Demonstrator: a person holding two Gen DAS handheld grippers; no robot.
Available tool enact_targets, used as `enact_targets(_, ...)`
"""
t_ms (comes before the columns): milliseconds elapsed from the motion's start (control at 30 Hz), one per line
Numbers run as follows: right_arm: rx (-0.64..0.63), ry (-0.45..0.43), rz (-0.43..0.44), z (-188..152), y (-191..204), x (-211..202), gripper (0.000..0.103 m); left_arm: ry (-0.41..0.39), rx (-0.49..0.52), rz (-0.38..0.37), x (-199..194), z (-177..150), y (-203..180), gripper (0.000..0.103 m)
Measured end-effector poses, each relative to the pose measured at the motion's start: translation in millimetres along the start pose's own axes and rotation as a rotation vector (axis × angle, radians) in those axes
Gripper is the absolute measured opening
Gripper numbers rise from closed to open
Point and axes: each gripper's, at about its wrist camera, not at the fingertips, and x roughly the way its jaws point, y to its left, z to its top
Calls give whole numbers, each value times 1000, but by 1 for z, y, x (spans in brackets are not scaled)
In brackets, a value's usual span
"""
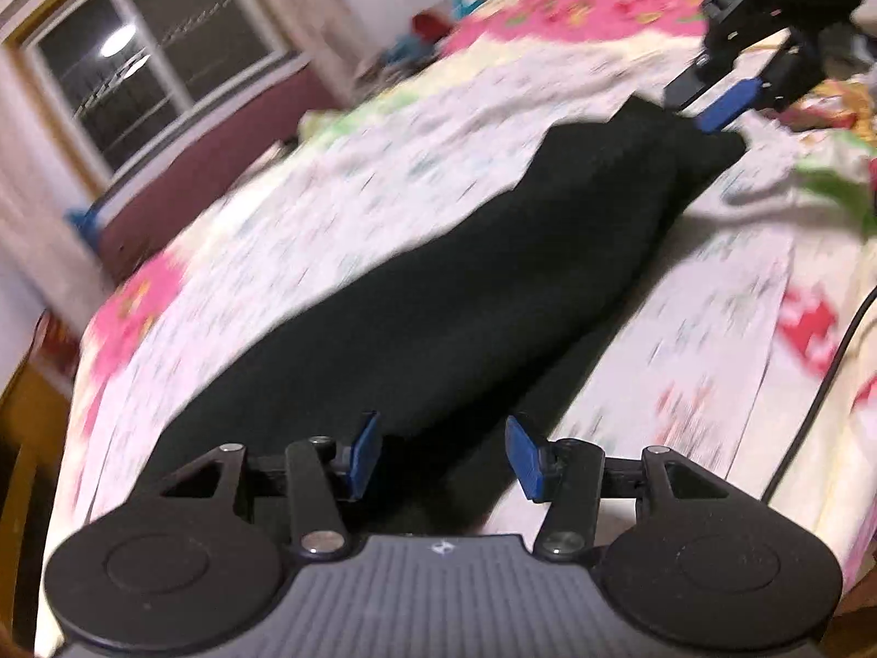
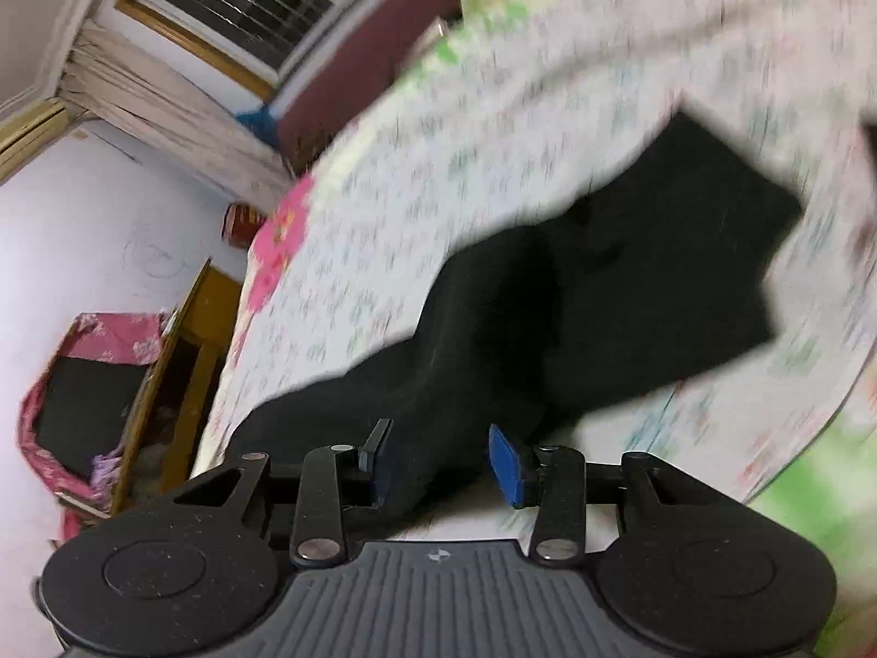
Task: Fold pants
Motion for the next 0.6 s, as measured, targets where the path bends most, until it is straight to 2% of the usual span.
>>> enact_targets(100,-90,-55,-139,20,-13,3,29,-40,58,-43,12,20,-12,61)
enact_targets(200,-121,-64,-201,41,-38,14,29,-56,118,-61,17,37,-26,61)
enact_targets(333,-101,9,-171,56,-66,33,29,-58,161,-78,25,48,-33,63)
enact_targets(400,-92,65,-126,59,-73,43,17,-55,179,-84,27,53,-38,64)
enact_targets(433,-116,89,-109,60,-71,46,0,-54,184,-85,29,55,-39,64)
enact_targets(600,-224,77,-41,78,-50,35,0,-67,211,-90,35,65,-41,65)
